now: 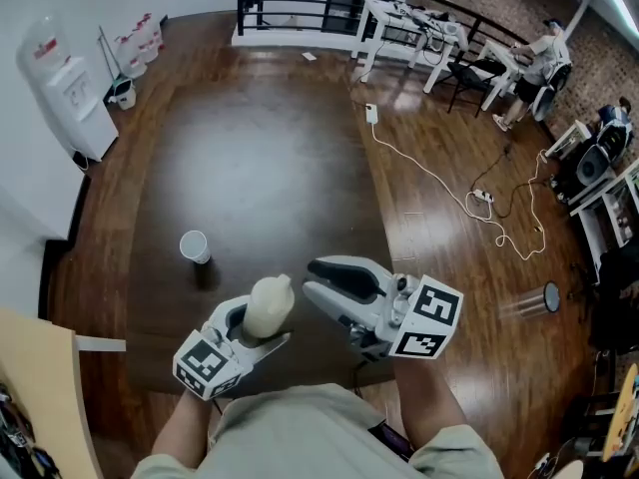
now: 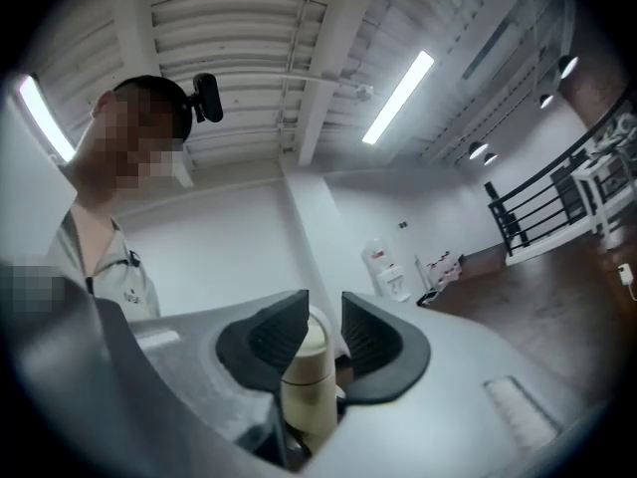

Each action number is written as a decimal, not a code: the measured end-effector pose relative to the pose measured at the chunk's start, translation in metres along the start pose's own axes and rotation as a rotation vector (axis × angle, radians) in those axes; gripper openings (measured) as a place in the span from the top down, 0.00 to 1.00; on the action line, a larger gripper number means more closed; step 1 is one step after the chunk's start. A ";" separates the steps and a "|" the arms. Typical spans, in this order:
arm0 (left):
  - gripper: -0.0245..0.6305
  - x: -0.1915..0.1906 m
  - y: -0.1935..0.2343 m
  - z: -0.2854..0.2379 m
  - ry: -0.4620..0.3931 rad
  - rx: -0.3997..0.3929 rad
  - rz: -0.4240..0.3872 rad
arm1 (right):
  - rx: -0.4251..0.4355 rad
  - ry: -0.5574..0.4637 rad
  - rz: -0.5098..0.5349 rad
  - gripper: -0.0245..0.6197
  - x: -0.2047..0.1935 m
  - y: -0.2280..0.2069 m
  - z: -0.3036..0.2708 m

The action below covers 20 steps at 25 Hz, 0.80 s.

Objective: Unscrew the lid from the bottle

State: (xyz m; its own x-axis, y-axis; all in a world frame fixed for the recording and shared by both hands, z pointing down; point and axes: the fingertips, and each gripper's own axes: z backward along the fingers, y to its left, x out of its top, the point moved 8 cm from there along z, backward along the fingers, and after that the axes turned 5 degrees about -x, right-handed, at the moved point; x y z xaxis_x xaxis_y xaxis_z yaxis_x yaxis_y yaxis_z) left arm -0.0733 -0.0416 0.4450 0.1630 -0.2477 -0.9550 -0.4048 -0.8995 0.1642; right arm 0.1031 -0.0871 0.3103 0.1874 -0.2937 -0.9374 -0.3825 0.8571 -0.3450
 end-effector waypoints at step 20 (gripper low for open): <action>0.48 0.005 0.000 -0.013 0.173 0.634 -0.344 | -0.518 -0.121 -0.047 0.66 -0.016 0.041 -0.022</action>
State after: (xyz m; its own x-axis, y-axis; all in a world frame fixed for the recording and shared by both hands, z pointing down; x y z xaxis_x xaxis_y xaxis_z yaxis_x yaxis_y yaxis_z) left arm -0.0610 -0.0472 0.4432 0.4925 -0.0899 -0.8656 -0.7386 -0.5693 -0.3611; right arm 0.0648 -0.0567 0.3102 0.3067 -0.2497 -0.9185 -0.7620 0.5138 -0.3941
